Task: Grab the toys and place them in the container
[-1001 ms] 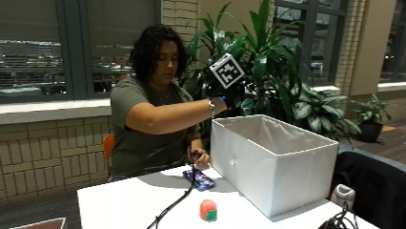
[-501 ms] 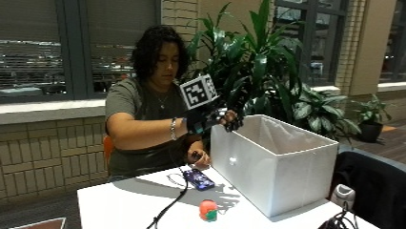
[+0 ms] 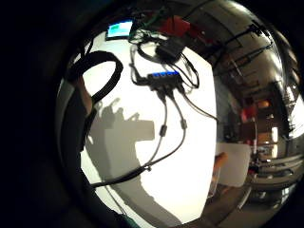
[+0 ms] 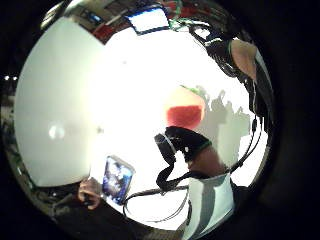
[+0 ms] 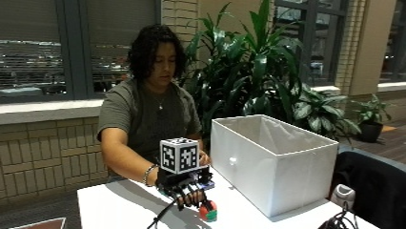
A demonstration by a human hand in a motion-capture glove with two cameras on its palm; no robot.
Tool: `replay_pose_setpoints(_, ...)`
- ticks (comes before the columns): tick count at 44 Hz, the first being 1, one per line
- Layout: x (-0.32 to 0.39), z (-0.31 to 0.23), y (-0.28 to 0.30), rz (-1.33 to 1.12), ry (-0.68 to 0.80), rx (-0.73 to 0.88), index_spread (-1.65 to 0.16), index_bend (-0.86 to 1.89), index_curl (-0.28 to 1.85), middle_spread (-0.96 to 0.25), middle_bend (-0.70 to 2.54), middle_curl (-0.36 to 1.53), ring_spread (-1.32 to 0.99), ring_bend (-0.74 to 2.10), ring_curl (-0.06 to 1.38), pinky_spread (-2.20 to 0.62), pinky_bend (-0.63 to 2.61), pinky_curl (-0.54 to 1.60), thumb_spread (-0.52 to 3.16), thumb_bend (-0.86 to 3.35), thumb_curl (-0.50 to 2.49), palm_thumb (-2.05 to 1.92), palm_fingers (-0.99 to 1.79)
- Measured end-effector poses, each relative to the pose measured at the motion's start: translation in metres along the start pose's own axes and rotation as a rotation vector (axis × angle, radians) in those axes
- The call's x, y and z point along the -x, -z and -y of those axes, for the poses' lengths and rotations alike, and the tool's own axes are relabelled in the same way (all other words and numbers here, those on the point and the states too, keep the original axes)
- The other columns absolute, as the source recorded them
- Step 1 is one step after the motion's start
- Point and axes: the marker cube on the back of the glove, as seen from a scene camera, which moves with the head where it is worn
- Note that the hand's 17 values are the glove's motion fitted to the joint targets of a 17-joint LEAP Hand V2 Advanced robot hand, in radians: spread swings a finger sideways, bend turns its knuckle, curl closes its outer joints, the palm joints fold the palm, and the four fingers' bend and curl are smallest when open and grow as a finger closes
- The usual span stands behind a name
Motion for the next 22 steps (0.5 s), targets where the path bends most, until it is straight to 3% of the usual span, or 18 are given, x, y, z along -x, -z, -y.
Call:
replay_pose_setpoints(9,0.008,0.004,-0.024,0.073,-0.004,0.006,-0.40,0.23,0.58,-0.49,1.27,0.98,-0.45,1.81,0.69,-0.42,1.42,0.57,1.25,0.02,0.29,0.20,0.66)
replay_pose_setpoints(16,0.022,0.007,-0.031,0.068,0.020,0.004,-0.41,0.19,0.57,-0.52,1.34,1.08,-0.49,1.82,0.77,-0.43,1.49,0.62,1.26,0.01,0.29,0.23,0.57)
replay_pose_setpoints(22,0.029,0.011,-0.031,0.104,0.037,-0.056,-0.43,0.36,0.60,-0.56,1.42,1.17,-0.54,1.78,0.82,-0.44,1.46,0.64,1.29,0.04,0.30,0.30,0.65)
